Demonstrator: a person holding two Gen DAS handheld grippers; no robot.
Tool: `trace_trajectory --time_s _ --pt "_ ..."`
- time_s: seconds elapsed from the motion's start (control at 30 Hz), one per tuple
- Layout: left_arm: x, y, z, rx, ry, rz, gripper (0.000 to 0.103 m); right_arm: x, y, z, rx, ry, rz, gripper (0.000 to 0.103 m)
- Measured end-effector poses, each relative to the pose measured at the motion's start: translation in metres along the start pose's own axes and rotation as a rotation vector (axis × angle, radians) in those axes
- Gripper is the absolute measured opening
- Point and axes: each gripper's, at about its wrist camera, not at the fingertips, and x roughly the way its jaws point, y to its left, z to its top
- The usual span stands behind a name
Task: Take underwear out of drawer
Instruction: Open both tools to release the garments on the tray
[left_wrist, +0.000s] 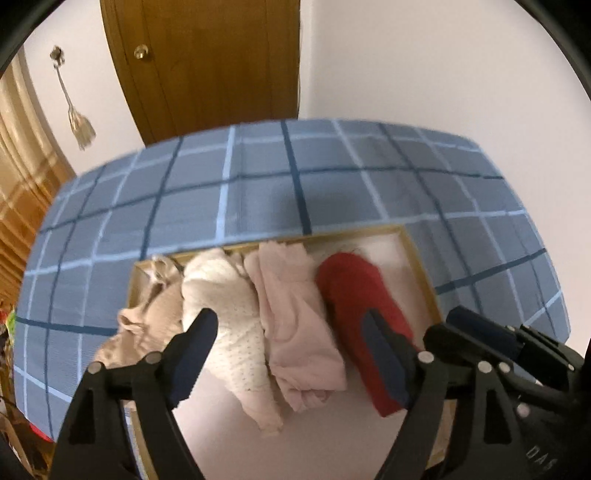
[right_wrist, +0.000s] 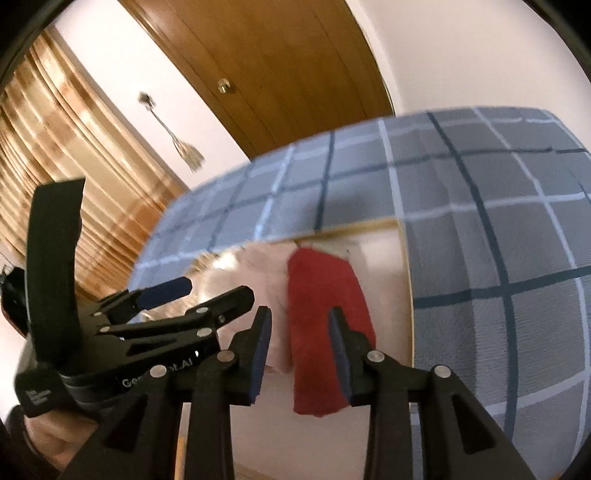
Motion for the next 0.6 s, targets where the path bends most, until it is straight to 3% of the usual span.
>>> trace_trajectory --time_s 0.3,0.6 --pt "-0.031 -0.004 -0.028 0.054 -0.006 0.010 0.082 -0.042 0.017 -0.026 0.025 -0.066 0.008 0.035" --pt "-0.041 -0.009 -0.073 0.063 0.041 0.021 0.082 -0.053 0.018 -0.070 0.059 -0.022 0.004 0.035"
